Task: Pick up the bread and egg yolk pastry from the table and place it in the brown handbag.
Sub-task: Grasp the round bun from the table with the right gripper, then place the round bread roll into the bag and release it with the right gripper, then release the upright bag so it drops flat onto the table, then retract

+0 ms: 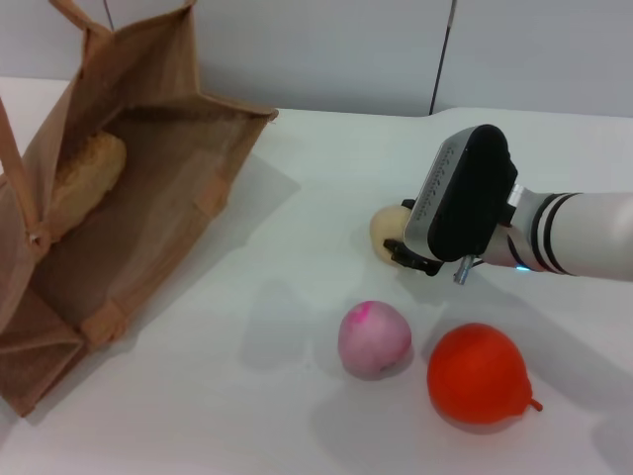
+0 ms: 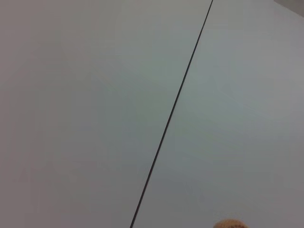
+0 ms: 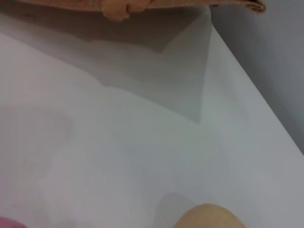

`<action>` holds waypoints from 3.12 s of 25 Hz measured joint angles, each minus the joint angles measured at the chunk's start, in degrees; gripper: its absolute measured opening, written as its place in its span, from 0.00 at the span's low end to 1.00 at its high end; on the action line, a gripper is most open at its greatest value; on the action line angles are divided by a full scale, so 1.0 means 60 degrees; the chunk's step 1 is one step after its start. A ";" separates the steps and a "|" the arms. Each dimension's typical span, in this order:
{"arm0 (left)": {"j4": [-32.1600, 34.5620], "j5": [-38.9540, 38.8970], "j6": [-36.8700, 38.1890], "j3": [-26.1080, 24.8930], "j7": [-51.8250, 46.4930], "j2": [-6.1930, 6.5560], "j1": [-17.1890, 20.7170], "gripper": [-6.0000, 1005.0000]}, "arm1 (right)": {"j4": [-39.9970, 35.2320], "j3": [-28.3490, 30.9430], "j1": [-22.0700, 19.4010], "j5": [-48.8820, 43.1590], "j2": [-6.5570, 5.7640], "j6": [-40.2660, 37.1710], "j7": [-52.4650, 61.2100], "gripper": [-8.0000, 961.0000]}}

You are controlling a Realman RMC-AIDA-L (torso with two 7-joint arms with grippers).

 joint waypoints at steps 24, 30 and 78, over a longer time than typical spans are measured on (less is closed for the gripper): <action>0.0001 0.3125 -0.0110 0.0015 -0.0364 0.0031 -0.1639 0.12 | -0.3038 0.1218 -0.1359 -0.0027 0.0696 -0.0596 -0.2926 0.50; 0.0001 0.3766 -0.0125 0.0015 -0.0596 0.0012 -0.2073 0.12 | -0.2144 0.0791 -0.0442 0.0383 0.0968 0.0202 -0.3138 0.49; -0.1031 0.2280 0.1291 0.0156 0.4054 -0.0003 -0.0994 0.39 | 0.3885 -0.2030 -0.2824 0.0036 0.0918 1.7308 0.1627 0.93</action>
